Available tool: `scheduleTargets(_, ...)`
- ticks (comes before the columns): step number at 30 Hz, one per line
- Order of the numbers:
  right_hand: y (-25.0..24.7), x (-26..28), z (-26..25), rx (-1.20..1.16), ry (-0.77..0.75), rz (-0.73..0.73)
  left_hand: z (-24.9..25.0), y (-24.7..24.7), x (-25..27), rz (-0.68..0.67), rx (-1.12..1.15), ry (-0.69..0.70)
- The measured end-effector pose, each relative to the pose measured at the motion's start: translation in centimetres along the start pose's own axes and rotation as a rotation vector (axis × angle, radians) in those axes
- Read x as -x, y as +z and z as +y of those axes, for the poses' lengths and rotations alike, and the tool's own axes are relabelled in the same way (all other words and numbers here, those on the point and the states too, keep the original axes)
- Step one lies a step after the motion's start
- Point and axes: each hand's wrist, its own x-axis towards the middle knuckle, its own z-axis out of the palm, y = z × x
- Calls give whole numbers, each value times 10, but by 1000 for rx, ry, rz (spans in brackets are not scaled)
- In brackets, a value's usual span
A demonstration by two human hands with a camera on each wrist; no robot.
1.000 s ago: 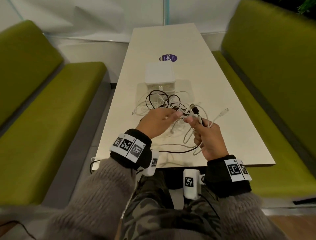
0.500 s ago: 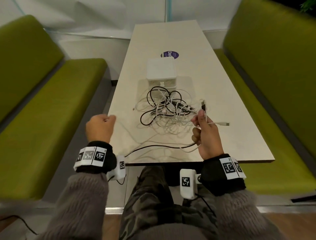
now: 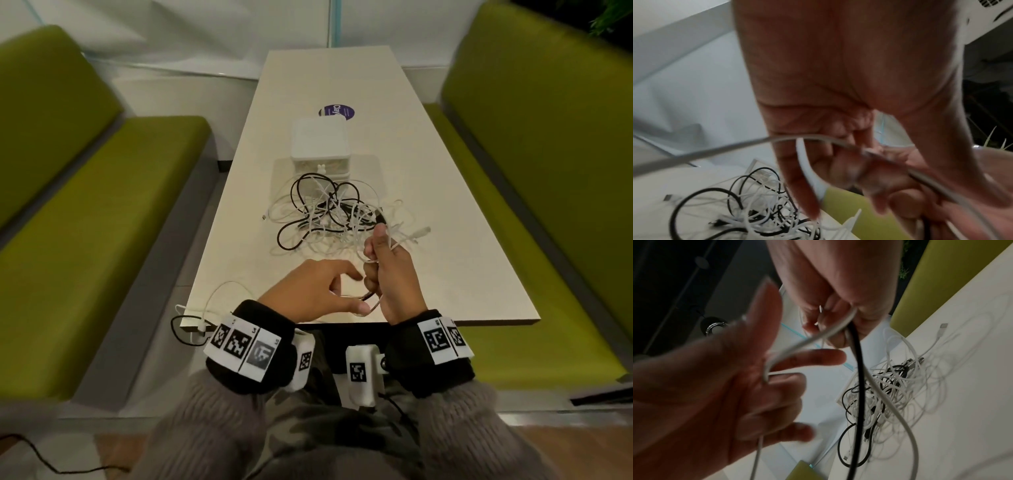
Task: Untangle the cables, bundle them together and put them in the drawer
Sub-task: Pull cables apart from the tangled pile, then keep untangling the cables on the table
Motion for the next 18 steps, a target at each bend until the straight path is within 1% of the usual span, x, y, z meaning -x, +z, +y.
scheduleTargets(1, -1, 0, -1, 9, 4, 5, -3, -2, 0, 42, 24, 27)
scheduleTargets(4, -2, 0, -4, 29, 42, -19, -12, -12, 6, 214, 190, 143)
scheduleTargets(6, -1, 1, -5, -50, 93, -46, -19, -21, 11, 305, 238, 163)
scheduleTargets(8, -1, -1, -5, -204, 159, -75, -25, -24, 13, 326, 223, 150)
scheduleTargets(10, -1, -2, -4, -284, 191, -76, -28, -20, 14, 313, 217, 147)
scheduleTargets(13, -2, -3, -1, -282, 187, -50, -30, -14, 13, 295, 217, 137)
scheduleTargets(18, -5, -7, 2, -336, 135, 12, -34, -27, 20, 346, 243, 117)
